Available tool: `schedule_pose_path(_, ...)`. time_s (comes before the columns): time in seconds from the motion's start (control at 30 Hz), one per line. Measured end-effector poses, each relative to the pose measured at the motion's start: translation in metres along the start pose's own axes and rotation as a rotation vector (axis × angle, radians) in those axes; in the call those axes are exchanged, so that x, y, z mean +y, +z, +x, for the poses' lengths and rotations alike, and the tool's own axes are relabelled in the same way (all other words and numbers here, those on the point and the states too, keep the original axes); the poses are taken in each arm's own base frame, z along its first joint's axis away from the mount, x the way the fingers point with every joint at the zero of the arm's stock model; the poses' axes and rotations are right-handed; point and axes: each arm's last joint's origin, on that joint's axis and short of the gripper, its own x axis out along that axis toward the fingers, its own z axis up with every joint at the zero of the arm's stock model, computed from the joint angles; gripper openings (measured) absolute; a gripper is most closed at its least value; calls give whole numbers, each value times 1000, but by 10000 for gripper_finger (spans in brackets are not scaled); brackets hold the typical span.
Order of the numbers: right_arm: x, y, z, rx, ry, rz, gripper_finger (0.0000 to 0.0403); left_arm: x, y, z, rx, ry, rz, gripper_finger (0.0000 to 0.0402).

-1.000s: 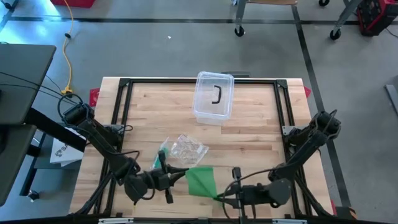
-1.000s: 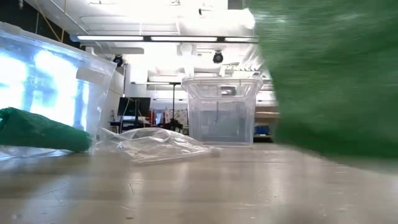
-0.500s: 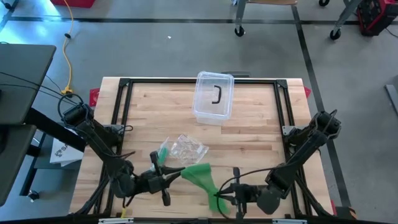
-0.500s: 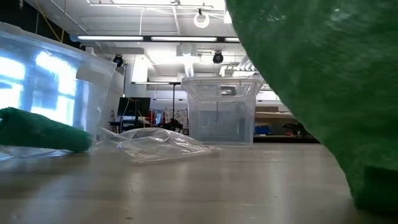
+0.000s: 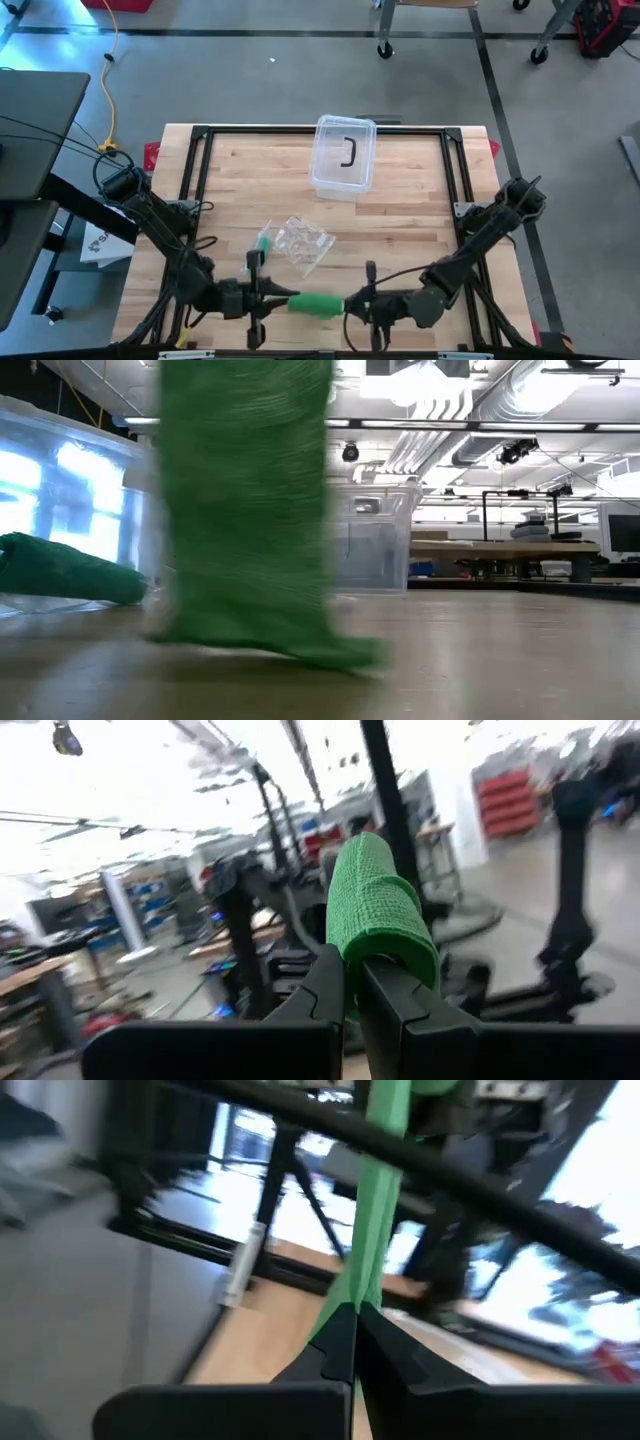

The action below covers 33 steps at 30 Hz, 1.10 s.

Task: Roll bandage
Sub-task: Roll the green bandage

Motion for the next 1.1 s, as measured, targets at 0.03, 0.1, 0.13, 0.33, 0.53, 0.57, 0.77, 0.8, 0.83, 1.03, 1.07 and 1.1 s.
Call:
schedule_pose_path(0.03,0,0,-1,3,-29,-38,0,0,1,0,-11,-8,-20,5)
schedule_pose_path(0.1,2,2,-5,9,-92,-99,0,-1,2,-2,-16,-16,-59,5)
schedule_pose_path(0.13,3,4,-7,12,-128,-119,0,-2,2,-2,-16,-18,-80,5)
schedule_pose_path(0.33,8,15,-19,-23,-238,-124,0,-2,2,-3,-2,11,-139,5)
schedule_pose_path(0.53,7,10,-15,-17,-208,7,22,2,-3,-2,75,125,-141,5)
schedule_pose_path(0.57,6,8,-14,-8,-210,20,33,2,-4,-2,85,134,-142,5)
schedule_pose_path(0.77,6,2,-14,50,-262,-7,108,1,-12,-3,163,204,-144,5)
schedule_pose_path(0.8,7,4,-17,51,-277,-17,116,0,-13,-4,177,220,-145,5)
schedule_pose_path(0.83,8,6,-21,48,-279,-20,122,-1,-14,-5,191,234,-145,5)
schedule_pose_path(1.03,5,25,-40,-18,-207,123,139,0,-17,-6,212,279,-172,5)
schedule_pose_path(1.07,3,25,-40,-23,-178,150,141,0,-17,-5,212,282,-172,5)
schedule_pose_path(1.1,1,24,-37,-19,-161,168,144,1,-18,-5,212,284,-171,5)
